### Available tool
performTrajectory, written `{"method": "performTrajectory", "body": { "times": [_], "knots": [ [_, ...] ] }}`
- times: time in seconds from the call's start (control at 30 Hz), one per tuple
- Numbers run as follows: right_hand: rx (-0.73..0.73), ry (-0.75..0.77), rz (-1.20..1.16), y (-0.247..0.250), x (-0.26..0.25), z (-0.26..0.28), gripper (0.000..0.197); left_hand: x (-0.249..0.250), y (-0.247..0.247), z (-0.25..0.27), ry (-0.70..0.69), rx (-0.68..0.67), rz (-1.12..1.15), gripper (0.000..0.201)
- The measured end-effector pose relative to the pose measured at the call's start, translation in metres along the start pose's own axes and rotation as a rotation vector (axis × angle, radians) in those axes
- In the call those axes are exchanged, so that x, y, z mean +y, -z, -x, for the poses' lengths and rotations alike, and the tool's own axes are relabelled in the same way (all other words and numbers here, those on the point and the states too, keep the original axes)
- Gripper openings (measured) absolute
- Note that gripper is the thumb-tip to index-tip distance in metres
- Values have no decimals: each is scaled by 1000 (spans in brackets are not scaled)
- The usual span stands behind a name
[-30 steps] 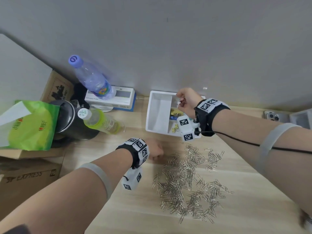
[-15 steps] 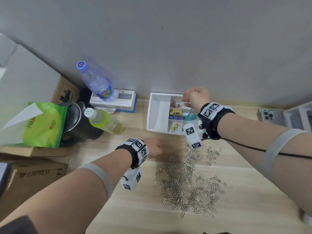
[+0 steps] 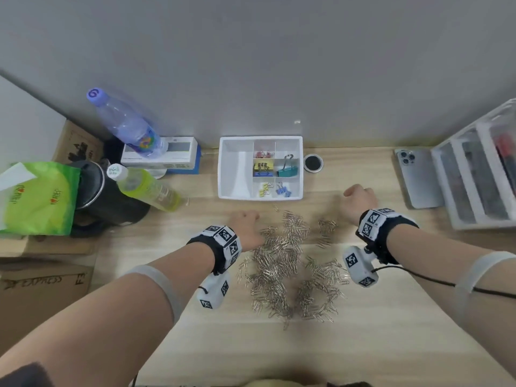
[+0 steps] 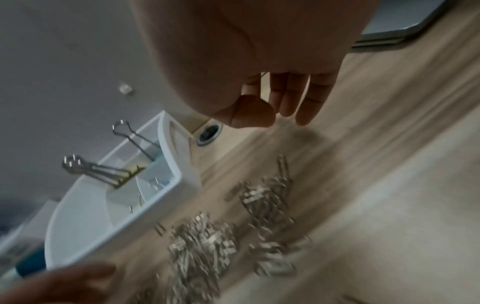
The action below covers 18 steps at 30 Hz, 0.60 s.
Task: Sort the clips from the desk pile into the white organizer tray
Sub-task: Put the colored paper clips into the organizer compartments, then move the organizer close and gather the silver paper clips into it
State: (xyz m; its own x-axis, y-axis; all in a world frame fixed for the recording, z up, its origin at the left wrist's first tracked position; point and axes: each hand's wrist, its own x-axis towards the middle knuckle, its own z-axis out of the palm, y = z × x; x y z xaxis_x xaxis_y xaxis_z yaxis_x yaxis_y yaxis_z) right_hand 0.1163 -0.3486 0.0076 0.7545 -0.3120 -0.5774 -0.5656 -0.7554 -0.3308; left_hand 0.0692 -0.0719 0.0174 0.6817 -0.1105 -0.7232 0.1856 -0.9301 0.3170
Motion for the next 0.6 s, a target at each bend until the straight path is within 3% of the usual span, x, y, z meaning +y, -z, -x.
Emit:
{"method": "performTrajectory", "body": {
  "times": [0.17, 0.37, 0.6],
  "knots": [
    [-97, 135, 92, -33, 22, 23, 56, 18, -20, -9, -133, 134, -98, 82],
    [-133, 410, 96, -69, 26, 38, 59, 36, -45, -23, -225, 237, -275, 91],
    [-259, 581, 201, -80, 21, 50, 68, 38, -53, -12, -311, 233, -353, 75]
  ]
}}
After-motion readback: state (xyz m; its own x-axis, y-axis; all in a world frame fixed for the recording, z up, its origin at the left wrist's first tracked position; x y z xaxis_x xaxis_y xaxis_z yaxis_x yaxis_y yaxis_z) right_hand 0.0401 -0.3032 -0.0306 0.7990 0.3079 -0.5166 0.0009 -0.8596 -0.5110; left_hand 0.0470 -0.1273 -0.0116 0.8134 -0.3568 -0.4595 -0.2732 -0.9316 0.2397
